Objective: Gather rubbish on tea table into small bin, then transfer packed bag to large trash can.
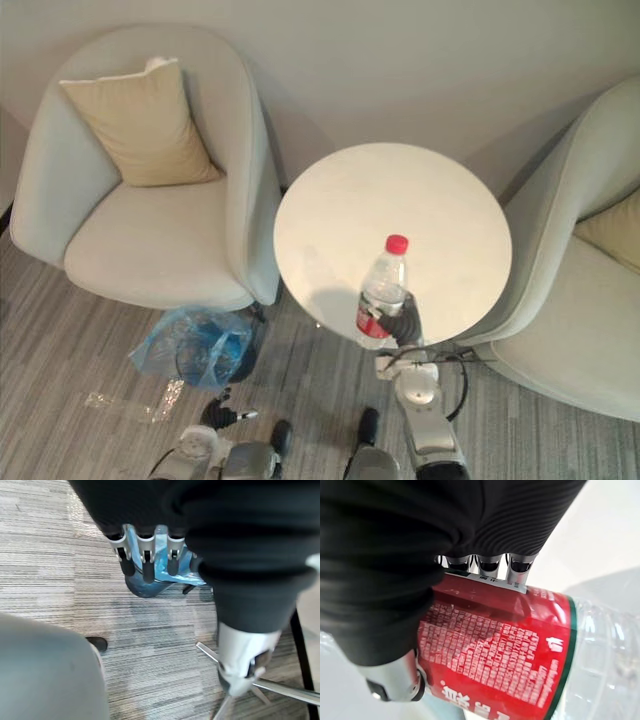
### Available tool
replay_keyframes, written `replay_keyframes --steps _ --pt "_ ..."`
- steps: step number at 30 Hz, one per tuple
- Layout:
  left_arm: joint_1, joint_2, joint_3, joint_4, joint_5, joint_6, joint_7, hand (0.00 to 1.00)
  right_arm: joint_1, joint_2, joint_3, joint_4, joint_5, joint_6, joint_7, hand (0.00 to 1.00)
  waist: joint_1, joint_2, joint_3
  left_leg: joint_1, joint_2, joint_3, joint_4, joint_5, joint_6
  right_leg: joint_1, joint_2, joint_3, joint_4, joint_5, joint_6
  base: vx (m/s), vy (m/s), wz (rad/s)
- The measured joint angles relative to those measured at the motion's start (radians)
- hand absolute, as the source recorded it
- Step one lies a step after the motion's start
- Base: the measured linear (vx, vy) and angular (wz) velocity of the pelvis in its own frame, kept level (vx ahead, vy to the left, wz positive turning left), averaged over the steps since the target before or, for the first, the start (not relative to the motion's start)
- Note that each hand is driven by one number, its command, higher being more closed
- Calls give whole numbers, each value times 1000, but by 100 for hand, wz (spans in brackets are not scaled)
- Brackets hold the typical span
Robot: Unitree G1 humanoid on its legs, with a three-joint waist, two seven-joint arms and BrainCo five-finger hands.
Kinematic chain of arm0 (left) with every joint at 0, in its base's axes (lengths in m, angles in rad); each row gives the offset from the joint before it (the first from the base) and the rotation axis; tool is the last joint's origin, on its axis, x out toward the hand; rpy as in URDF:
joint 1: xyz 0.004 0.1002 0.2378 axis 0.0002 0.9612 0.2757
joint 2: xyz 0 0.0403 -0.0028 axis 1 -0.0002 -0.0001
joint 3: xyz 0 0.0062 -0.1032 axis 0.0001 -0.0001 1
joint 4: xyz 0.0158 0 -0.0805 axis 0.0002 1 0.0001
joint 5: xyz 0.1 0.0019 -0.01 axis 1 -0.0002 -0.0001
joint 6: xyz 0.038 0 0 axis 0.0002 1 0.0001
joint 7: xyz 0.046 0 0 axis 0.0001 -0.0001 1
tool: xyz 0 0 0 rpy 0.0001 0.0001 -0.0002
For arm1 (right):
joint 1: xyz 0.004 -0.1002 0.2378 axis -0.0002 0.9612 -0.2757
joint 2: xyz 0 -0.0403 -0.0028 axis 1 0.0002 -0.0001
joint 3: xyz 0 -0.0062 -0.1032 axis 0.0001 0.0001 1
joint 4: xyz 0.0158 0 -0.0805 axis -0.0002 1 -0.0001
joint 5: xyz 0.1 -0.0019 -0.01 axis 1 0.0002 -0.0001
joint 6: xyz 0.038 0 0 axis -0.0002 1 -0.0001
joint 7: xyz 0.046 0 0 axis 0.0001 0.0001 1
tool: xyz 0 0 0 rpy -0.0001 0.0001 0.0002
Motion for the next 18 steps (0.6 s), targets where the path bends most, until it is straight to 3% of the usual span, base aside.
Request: replay_keyframes --steps 10,18 --pt "8 4 3 25 1 12 0 0 69 5 15 -54 -11 -18 23 100 -8 -16 -45 28 0 17 -5 0 0 8 0 23 0 8 0 -14 9 -6" --pt "12 3 10 27 1 14 1 0 99 8 44 -107 -46 -26 37 100 -12 -16 -45 44 0 10 -6 1 0 34 0 16 -5 8 0 -42 3 2"
